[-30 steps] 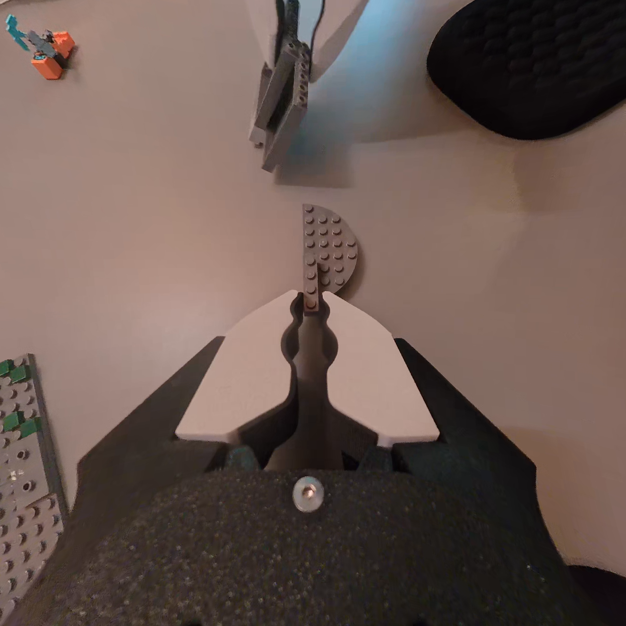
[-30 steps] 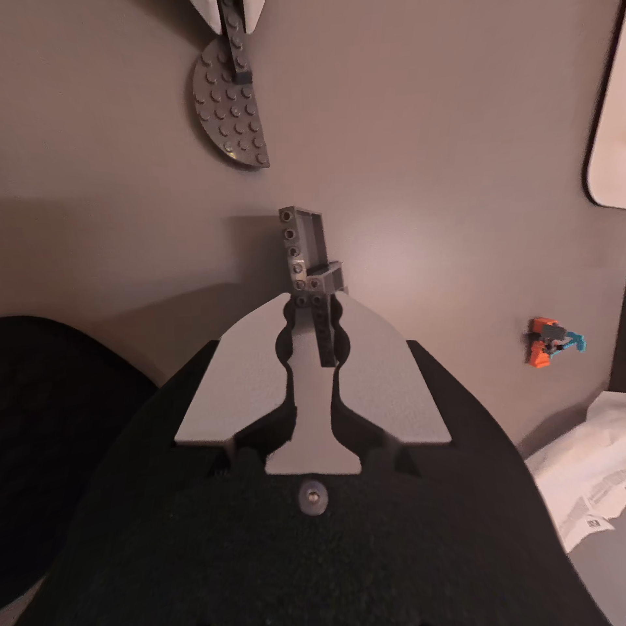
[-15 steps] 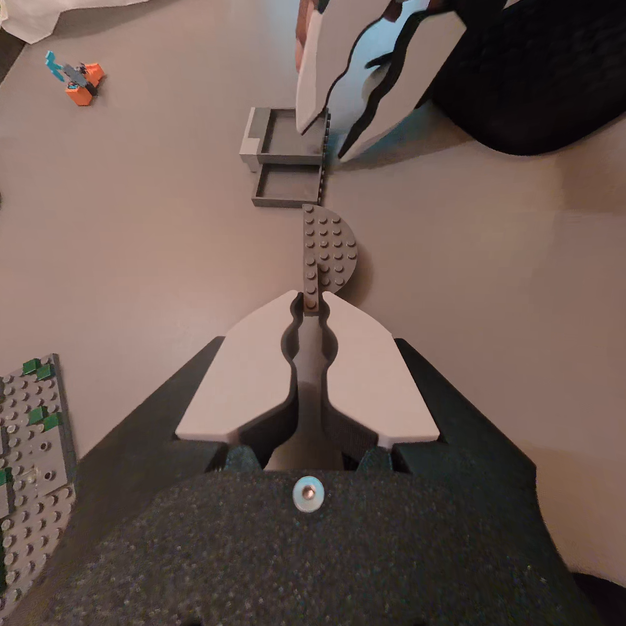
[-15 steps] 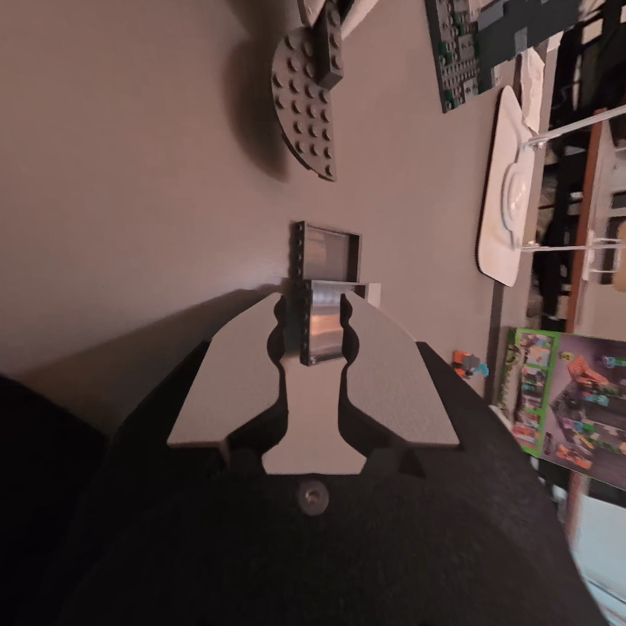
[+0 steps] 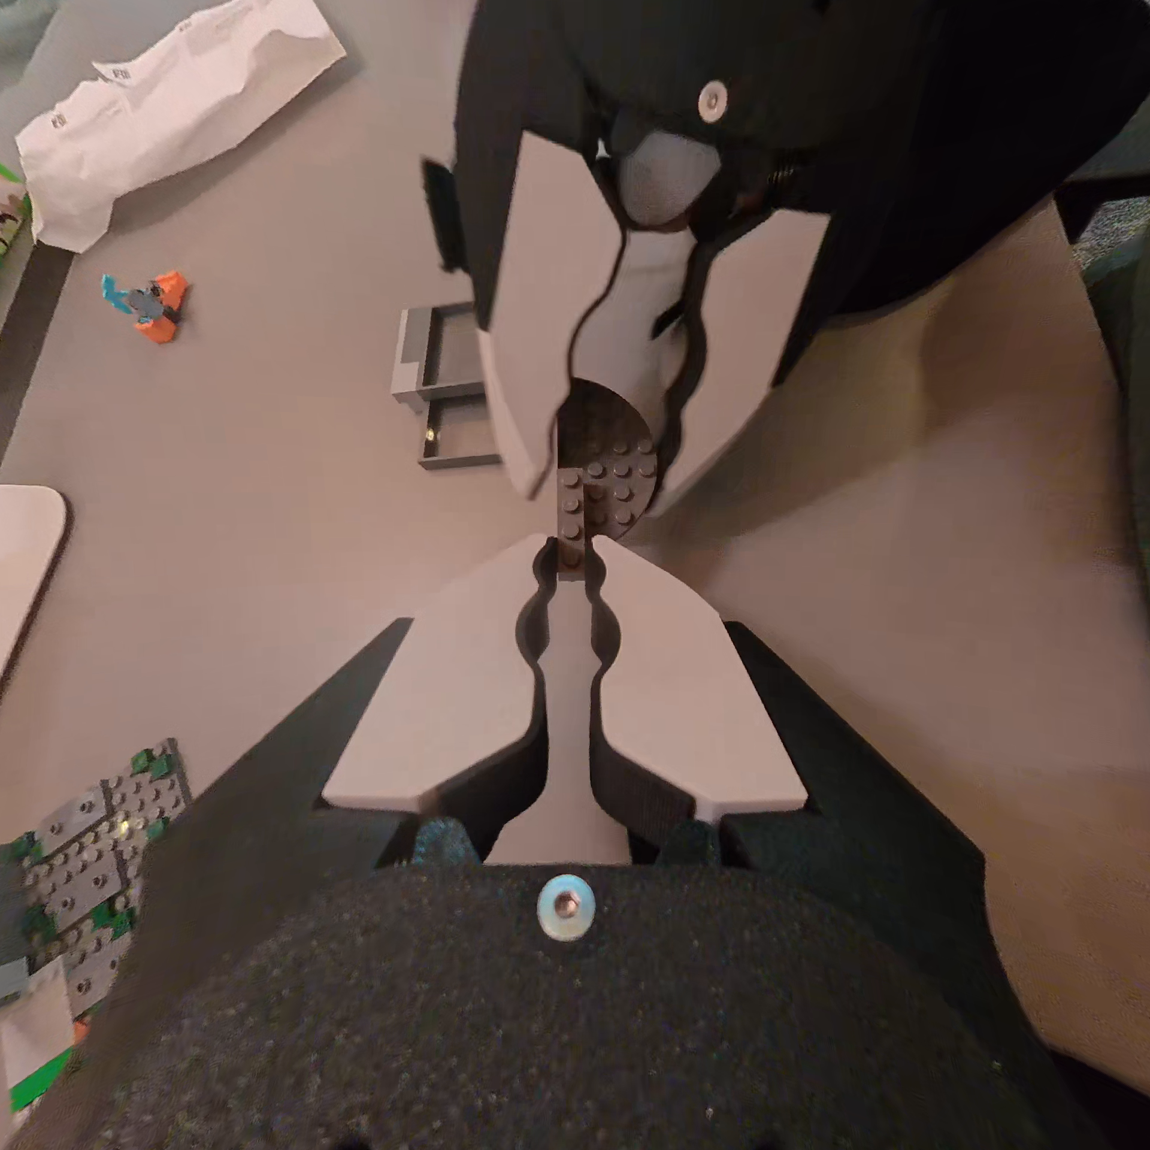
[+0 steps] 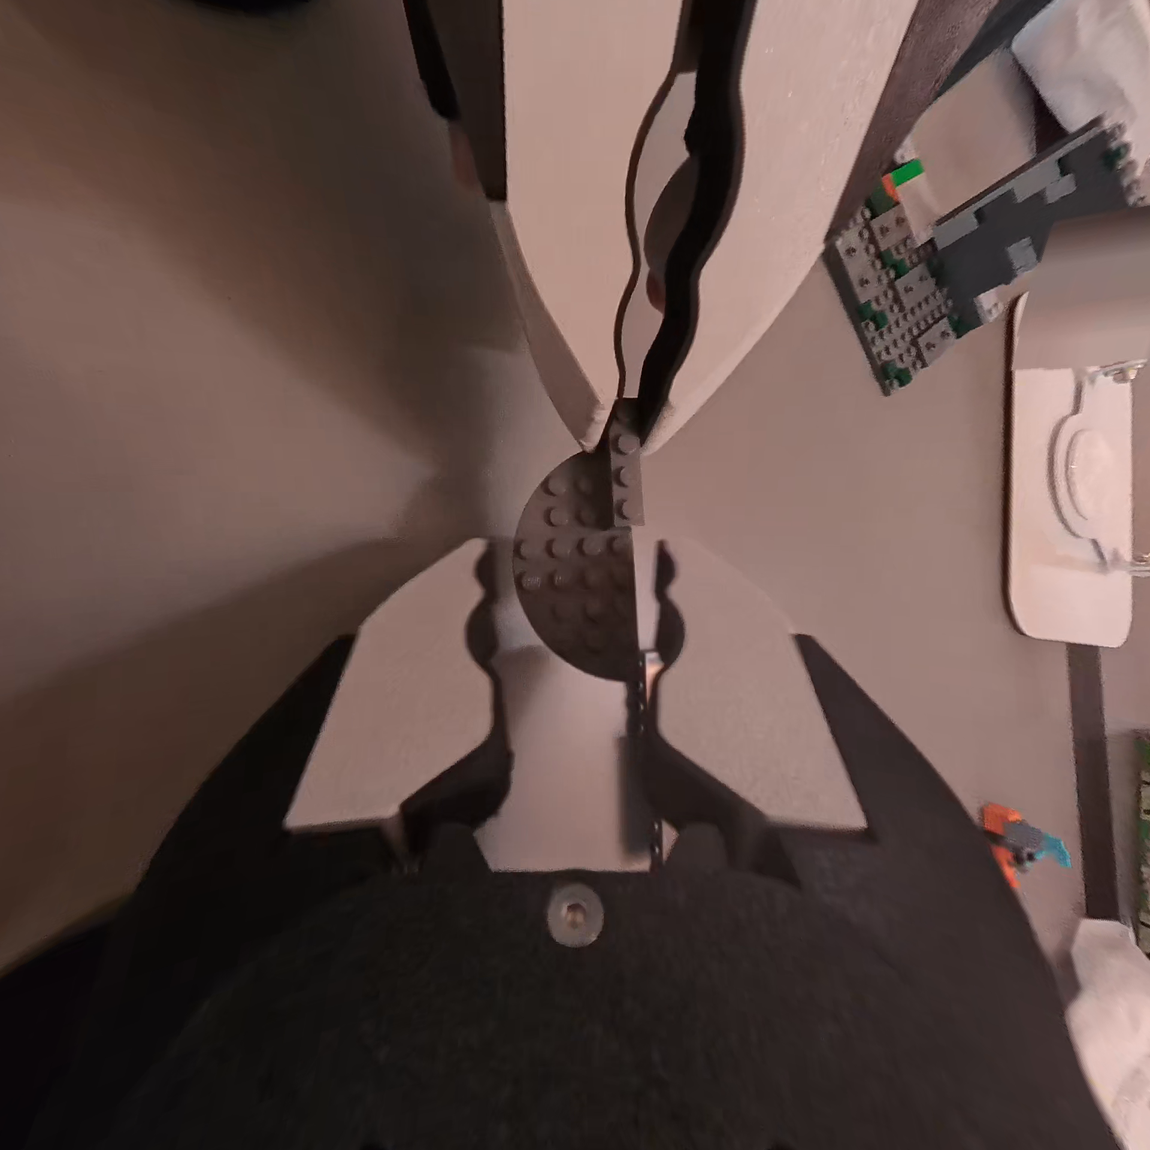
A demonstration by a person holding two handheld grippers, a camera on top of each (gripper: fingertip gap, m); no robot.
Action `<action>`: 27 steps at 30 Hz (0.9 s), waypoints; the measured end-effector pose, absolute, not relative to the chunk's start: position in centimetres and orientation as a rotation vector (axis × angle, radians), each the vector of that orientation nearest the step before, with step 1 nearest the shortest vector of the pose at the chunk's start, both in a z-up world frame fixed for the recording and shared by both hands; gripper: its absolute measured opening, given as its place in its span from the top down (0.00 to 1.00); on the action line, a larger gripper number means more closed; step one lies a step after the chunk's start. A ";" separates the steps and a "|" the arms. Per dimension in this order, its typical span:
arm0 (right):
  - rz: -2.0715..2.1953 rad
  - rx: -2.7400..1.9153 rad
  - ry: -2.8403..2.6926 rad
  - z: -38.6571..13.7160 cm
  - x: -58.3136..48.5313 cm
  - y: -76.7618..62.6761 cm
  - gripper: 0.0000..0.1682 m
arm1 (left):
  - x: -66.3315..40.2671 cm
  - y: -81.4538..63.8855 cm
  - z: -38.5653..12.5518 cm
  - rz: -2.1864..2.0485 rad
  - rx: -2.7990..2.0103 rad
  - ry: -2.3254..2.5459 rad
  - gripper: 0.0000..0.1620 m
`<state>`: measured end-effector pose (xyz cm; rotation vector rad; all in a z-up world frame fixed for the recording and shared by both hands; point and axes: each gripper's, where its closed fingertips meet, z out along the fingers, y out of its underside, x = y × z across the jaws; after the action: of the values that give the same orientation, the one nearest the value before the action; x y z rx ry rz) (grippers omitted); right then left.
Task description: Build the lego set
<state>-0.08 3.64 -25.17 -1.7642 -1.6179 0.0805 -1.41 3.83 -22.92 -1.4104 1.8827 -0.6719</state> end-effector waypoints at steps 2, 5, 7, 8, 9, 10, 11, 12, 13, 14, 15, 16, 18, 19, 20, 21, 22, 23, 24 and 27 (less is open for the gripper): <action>0.089 -1.707 -1.582 -24.7 -0.4 3.8 0.78 | -1.6 3.9 -22.5 -0.686 -1.398 1.860 0.95; 0.182 -1.672 -1.520 -23.7 -0.7 3.4 0.79 | -1.6 3.2 -21.0 -0.853 -1.324 1.797 0.89; 0.321 -1.627 -1.444 -22.3 -1.1 2.9 0.79 | -1.6 2.8 -19.2 -1.029 -1.256 1.700 0.79; 0.414 -1.593 -1.384 -21.1 -1.4 2.6 0.79 | -1.7 2.7 -18.4 -1.117 -1.238 1.649 0.78; 0.502 -1.550 -1.325 -19.8 -1.7 2.3 0.79 | -1.8 2.5 -17.4 -1.189 -1.212 1.599 0.78; 0.578 -1.504 -1.275 -18.5 -2.0 1.9 0.79 | -1.8 2.2 -16.4 -1.247 -1.167 1.554 0.78; 0.631 -1.462 -1.230 -17.3 -2.3 1.6 0.79 | -1.8 1.8 -15.3 -1.295 -1.112 1.511 0.78; 0.670 -1.425 -1.192 -16.3 -2.6 1.4 0.79 | -1.8 1.4 -14.4 -1.327 -1.065 1.472 0.78; 0.699 -1.397 -1.159 -15.6 -2.9 1.3 0.79 | -1.8 1.0 -13.6 -1.346 -1.026 1.453 0.79; 0.720 -1.376 -1.131 -15.0 -3.2 1.2 0.79 | -1.7 0.7 -13.0 -1.349 -0.995 1.439 0.79; 0.734 -1.362 -1.115 -14.6 -3.5 1.1 0.79 | -1.7 0.3 -12.4 -1.356 -0.961 1.422 0.80; 0.733 -1.350 -1.102 -14.3 -3.7 1.1 0.79 | -1.8 0.0 -11.8 -1.365 -0.937 1.403 0.81; 0.710 -1.329 -1.095 -14.0 -4.1 1.1 0.79 | -1.7 -0.2 -11.2 -1.360 -0.923 1.379 0.82; 0.707 -1.321 -1.090 -13.8 -4.2 1.1 0.78 | -1.6 -0.1 -11.2 -1.340 -0.922 1.375 0.84; 0.713 -1.317 -1.089 -13.7 -4.4 1.0 0.78 | -1.6 -0.2 -11.1 -1.335 -0.910 1.372 0.84; 0.717 -1.316 -1.090 -13.7 -4.5 0.9 0.78 | -1.6 -0.2 -11.0 -1.337 -0.906 1.365 0.84; 0.716 -1.315 -1.083 -13.6 -4.6 1.0 0.78 | -1.6 -0.2 -10.9 -1.334 -0.905 1.359 0.84; 0.715 -1.314 -1.080 -13.6 -4.6 0.9 0.78 | -1.7 -0.2 -10.8 -1.334 -0.898 1.361 0.85; 0.715 -1.313 -1.082 -13.5 -4.7 0.9 0.78 | -1.8 -0.2 -10.8 -1.341 -0.897 1.364 0.85; 0.696 -1.337 -1.107 -13.8 -4.4 1.1 0.77 | -2.2 -0.1 -10.7 -1.367 -0.888 1.352 0.88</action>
<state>-4.41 1.08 -13.79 -1.3375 -1.1070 0.6965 -2.18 -0.10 -10.72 -0.8879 1.3524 -1.3674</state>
